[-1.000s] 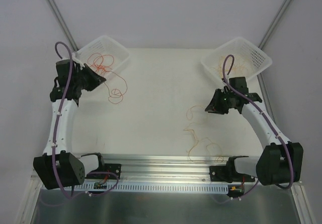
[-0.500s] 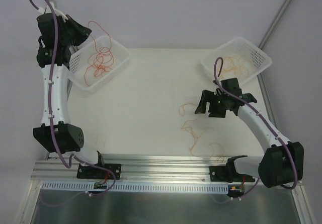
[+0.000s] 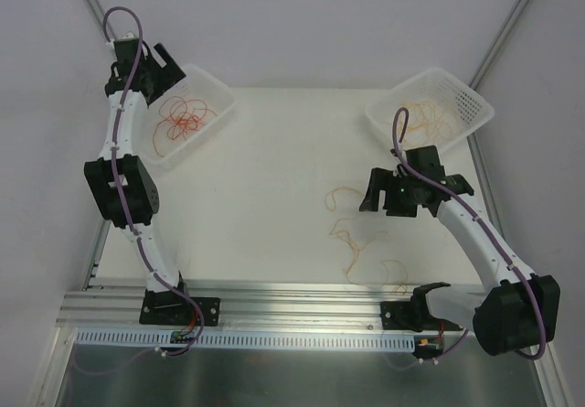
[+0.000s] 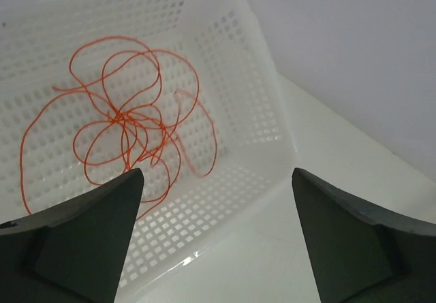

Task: Untangle the cables

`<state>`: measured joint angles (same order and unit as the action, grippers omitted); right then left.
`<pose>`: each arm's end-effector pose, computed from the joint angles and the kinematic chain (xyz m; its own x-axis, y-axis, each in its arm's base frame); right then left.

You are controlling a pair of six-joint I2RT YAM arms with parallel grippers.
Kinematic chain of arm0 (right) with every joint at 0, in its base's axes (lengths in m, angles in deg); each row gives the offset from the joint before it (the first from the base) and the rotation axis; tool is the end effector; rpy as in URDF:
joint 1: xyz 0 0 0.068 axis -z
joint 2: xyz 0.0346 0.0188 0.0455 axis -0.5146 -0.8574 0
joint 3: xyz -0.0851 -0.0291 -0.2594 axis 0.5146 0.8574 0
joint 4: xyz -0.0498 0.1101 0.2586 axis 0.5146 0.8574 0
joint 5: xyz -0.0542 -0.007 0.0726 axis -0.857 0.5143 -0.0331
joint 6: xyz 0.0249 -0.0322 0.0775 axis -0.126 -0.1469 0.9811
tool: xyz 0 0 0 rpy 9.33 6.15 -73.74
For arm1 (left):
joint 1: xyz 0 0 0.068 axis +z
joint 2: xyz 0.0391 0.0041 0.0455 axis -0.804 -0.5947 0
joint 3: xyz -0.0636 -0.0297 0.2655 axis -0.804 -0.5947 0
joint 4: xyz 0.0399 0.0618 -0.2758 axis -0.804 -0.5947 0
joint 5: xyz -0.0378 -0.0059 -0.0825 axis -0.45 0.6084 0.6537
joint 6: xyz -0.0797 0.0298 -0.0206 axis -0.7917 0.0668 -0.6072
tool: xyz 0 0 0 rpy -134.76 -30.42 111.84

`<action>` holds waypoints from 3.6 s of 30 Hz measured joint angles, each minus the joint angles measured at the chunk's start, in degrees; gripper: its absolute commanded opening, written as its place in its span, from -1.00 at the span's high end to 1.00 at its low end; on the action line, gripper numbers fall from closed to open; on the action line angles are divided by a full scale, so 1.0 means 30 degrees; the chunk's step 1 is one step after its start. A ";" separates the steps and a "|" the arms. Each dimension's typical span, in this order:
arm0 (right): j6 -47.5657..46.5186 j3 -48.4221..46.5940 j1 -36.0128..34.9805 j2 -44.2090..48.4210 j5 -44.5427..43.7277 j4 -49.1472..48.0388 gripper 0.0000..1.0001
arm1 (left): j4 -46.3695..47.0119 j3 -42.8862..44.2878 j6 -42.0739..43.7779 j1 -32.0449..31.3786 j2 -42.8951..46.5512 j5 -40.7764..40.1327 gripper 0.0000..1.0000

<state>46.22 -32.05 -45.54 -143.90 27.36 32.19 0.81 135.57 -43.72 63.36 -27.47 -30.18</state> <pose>0.2675 0.0922 0.2360 -0.7830 -0.1556 -0.6022 -0.3713 0.8937 0.2517 0.5340 0.0838 0.3601 -0.2933 -0.5236 -0.7999 -0.2316 0.8507 -0.4719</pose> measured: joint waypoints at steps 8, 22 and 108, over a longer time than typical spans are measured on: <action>0.0000 0.0525 0.0000 0.0000 -0.0503 0.0146 -0.70 | -0.0204 -0.4313 0.0372 -0.0277 0.1851 0.0787 -0.98; 0.0590 0.3060 -0.1078 -0.1209 -0.1217 -0.0459 -0.57 | 0.0452 -1.6830 0.1231 -0.8750 1.1045 0.1887 -0.98; 0.3854 0.1792 -1.3537 -0.4306 -0.5158 -0.5537 -0.36 | -0.0393 -2.0407 -0.0357 -1.4914 1.0506 -0.3293 1.00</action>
<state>57.79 -26.68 -86.15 -156.82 11.89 15.58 -0.37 74.35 -44.79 18.62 4.05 -40.06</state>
